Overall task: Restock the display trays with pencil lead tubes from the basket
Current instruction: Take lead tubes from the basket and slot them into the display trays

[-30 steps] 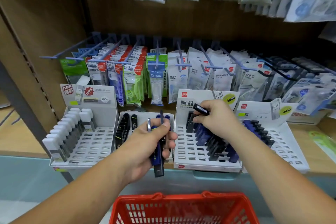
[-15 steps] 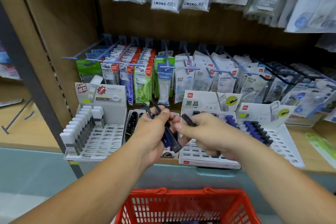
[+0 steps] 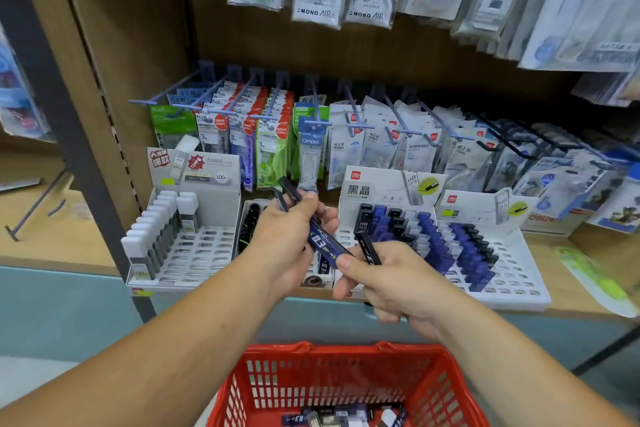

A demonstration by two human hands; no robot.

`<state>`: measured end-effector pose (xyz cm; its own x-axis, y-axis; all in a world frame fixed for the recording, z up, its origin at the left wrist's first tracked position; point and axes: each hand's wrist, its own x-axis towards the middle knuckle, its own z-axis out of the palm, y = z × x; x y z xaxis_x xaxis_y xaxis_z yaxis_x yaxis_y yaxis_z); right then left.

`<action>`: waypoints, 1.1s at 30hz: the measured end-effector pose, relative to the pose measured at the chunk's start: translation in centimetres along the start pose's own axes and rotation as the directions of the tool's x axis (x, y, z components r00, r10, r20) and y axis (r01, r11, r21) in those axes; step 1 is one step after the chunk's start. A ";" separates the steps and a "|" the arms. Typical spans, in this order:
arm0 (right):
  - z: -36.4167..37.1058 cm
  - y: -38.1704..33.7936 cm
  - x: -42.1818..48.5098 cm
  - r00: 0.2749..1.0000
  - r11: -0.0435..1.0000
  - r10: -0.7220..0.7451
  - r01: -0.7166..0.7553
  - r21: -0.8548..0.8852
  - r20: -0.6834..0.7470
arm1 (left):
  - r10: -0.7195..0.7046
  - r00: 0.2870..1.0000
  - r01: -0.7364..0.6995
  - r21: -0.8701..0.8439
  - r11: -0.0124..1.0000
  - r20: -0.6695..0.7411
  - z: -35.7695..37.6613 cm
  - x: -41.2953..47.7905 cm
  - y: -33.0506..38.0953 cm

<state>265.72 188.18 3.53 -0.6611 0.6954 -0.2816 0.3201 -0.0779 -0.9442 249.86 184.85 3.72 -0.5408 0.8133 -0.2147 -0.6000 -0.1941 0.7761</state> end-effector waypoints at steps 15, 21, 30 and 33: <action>-1.4 2.0 1.7 0.978 0.998 -0.037 0.048 0.051 -0.205 | 0.060 0.996 -0.038 0.317 0.948 -0.062 -0.5 1.6 -3.3; -1.8 2.2 1.8 0.990 0.995 -0.059 0.069 0.068 -0.131 | -0.088 0.984 0.023 0.379 0.925 0.156 -0.4 1.0 -3.3; -3.5 2.6 1.7 0.991 0.985 -0.044 0.064 0.160 -0.127 | -0.031 0.999 0.033 0.215 0.976 -0.014 -1.3 1.9 -2.8; -3.7 2.9 1.7 0.988 0.980 -0.030 0.059 0.192 -0.148 | -0.039 0.998 0.052 0.262 0.964 -0.054 -1.6 2.0 -2.6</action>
<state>268.08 191.77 0.95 -0.5627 0.7957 -0.2242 0.1441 -0.1727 -0.9744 249.38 186.12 0.37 -0.5484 0.7892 -0.2763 -0.4516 -0.0014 0.8922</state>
